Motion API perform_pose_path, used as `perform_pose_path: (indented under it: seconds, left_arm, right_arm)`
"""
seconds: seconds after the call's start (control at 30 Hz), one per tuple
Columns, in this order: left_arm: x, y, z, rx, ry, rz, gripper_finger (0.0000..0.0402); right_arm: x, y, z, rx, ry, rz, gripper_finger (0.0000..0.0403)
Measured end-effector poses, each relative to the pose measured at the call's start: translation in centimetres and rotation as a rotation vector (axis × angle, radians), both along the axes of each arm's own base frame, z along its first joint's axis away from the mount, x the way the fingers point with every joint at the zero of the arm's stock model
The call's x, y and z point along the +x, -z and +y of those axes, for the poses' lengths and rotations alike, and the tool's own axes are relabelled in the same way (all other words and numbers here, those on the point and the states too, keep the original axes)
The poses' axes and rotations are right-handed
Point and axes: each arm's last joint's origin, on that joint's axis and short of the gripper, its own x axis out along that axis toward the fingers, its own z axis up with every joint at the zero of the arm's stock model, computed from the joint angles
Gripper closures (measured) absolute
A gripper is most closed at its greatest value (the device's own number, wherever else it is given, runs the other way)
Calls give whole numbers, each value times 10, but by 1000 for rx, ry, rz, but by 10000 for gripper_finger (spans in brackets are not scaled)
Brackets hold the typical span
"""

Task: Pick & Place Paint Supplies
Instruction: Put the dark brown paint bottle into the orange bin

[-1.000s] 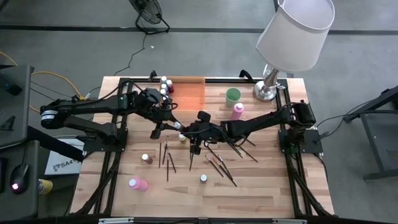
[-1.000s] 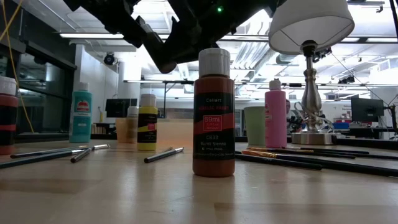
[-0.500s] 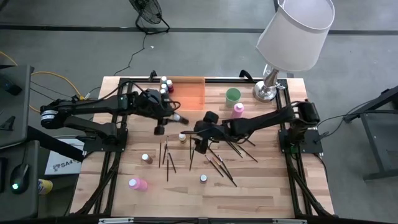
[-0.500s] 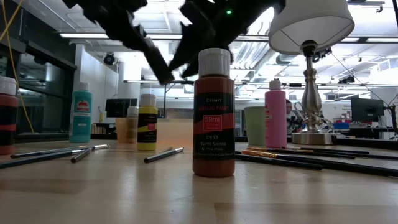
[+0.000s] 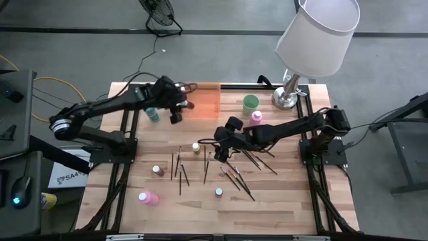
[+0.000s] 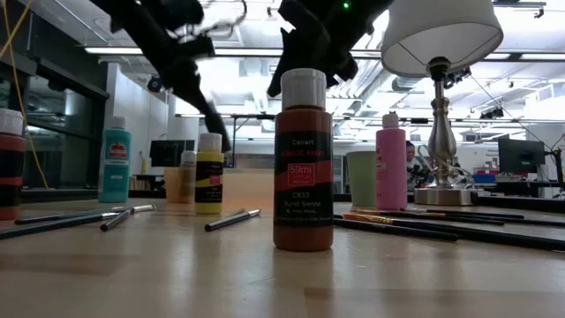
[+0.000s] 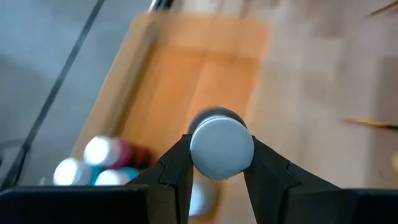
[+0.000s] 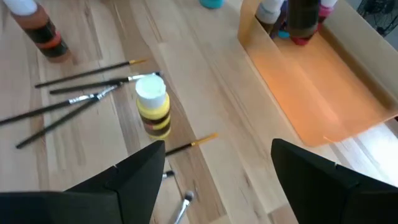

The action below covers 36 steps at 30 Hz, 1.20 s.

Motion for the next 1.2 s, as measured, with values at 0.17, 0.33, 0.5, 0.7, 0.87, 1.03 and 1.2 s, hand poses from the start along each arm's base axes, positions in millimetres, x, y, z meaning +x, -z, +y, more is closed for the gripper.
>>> perform_pose_path:
  seconds: [0.17, 0.33, 0.5, 0.7, 0.87, 1.03, 1.2]
  left_arm:
    - [12, 0, 30, -40, -83, 47, 292]
    - [27, 8, 55, -126, -145, 161, 292]
    - [39, 24, 77, -201, -224, 257, 292]
    - [41, 40, 94, -256, -336, 276, 292]
    - [34, 46, 101, -322, -421, 285, 292]
    - [35, 47, 100, -326, -430, 280, 292]
    - [35, 47, 100, -332, -427, 277, 277]
  right_arm:
    - [1, 1, 0, 4, 6, -1, 117]
    - [1, 1, 0, 10, 10, -2, 117]
    - [1, 1, 0, 10, 10, -2, 117]
    - [1, 2, 0, 11, 9, -2, 117]
    - [1, 2, 0, 10, 9, -2, 117]
    - [1, 2, 0, 10, 9, -2, 117]
    - [1, 2, 0, 11, 9, -2, 117]
